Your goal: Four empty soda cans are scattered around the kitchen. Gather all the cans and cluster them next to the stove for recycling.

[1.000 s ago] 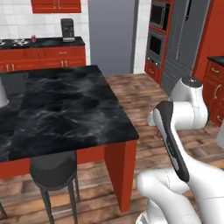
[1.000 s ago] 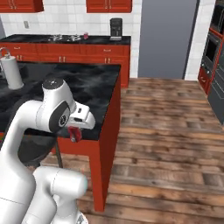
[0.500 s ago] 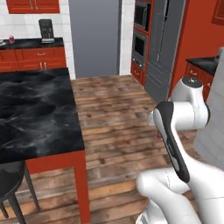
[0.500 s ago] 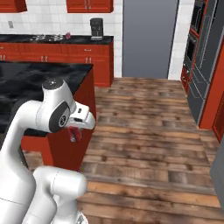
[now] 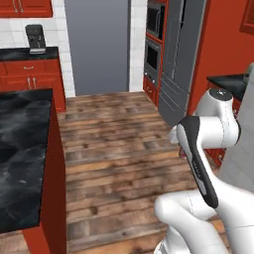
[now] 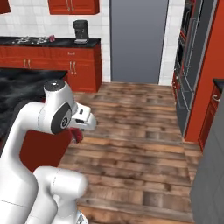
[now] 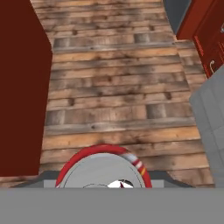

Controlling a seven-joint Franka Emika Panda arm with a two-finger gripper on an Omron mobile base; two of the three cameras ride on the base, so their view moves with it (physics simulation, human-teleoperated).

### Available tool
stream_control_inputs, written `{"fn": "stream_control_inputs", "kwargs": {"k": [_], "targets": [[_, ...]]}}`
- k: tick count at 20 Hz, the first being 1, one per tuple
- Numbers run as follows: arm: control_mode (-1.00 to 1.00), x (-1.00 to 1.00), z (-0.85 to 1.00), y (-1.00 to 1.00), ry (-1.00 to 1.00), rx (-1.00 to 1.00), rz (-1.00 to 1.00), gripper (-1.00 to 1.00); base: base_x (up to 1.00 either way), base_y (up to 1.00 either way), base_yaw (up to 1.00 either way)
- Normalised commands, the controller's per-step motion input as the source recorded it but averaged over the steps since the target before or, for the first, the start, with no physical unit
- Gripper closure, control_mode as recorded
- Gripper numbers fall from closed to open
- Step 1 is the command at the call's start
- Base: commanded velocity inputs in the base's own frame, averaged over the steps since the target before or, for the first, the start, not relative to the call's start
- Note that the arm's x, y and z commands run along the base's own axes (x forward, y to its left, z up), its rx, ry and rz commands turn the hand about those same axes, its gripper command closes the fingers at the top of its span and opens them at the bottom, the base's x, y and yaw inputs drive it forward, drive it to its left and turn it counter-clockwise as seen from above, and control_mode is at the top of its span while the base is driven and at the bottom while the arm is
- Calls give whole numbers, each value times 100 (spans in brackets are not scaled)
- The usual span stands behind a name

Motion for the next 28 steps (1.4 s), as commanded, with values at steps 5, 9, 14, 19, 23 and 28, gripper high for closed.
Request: {"fn": "stream_control_inputs", "kwargs": {"k": [5, 9, 14, 19, 23, 28], "targets": [[100, 0, 0, 0, 0, 0, 0, 100, 100, -16, 3], [100, 0, 0, 0, 0, 0, 0, 100, 100, -2, 0], [100, 0, 0, 0, 0, 0, 0, 100, 100, -7, 0], [100, 0, 0, 0, 0, 0, 0, 100, 100, -15, 0], [100, 0, 0, 0, 0, 0, 0, 100, 100, -23, 1], [100, 0, 0, 0, 0, 0, 0, 100, 100, -16, 1]]}}
